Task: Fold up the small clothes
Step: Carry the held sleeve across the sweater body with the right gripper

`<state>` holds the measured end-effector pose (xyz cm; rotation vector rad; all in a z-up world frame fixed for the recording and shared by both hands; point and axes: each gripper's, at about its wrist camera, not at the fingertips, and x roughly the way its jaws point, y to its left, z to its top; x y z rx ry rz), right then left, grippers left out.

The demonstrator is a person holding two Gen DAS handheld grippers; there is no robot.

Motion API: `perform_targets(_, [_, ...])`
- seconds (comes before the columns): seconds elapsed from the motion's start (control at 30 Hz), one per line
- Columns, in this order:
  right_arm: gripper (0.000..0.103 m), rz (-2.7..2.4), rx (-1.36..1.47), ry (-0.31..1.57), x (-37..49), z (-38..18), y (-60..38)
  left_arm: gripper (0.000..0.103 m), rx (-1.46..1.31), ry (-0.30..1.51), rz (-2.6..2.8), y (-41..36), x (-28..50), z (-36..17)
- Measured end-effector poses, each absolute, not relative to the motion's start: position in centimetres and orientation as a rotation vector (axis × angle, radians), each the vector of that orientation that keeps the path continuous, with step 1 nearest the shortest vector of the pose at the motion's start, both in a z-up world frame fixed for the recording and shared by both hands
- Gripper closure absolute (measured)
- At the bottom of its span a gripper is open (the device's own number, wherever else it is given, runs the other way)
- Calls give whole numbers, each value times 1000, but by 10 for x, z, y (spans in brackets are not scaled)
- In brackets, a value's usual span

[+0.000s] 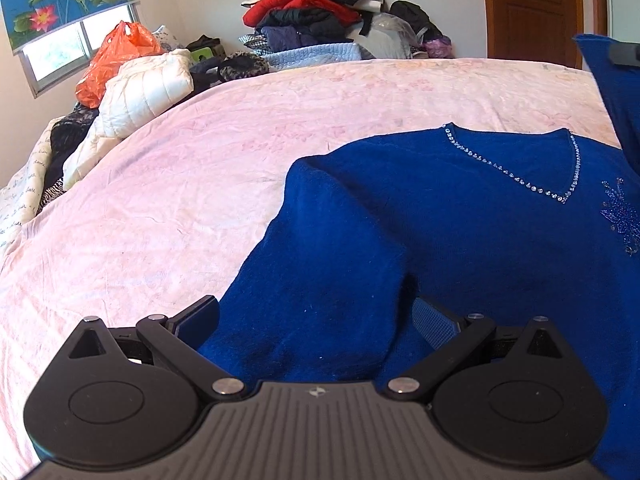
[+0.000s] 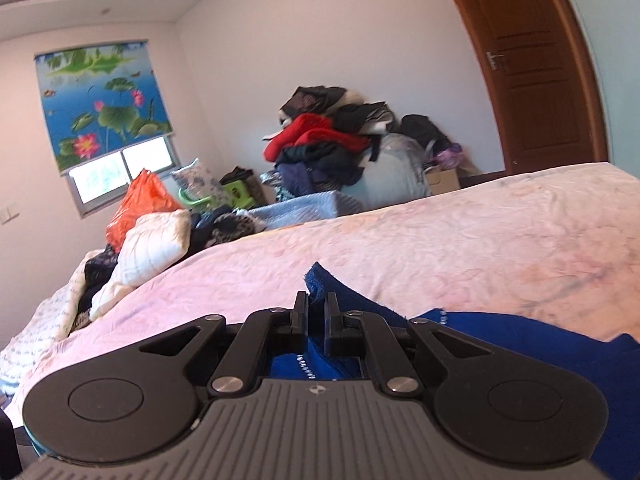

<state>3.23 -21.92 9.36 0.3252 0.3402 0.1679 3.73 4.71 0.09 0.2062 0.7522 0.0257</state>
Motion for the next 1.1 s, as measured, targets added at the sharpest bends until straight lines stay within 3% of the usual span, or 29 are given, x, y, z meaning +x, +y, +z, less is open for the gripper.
perform_targets(0.37, [94,239,258,396,72,98,-170,0,188,770,40,59,40,-3])
perform_targets(1.03, [93,355,168,582,123,50,-75,0,164,783,77,89,32,-6])
perform_targets(1.1, [89,352,169,611,126,42,-70,0,159,786,85,93,31,-6])
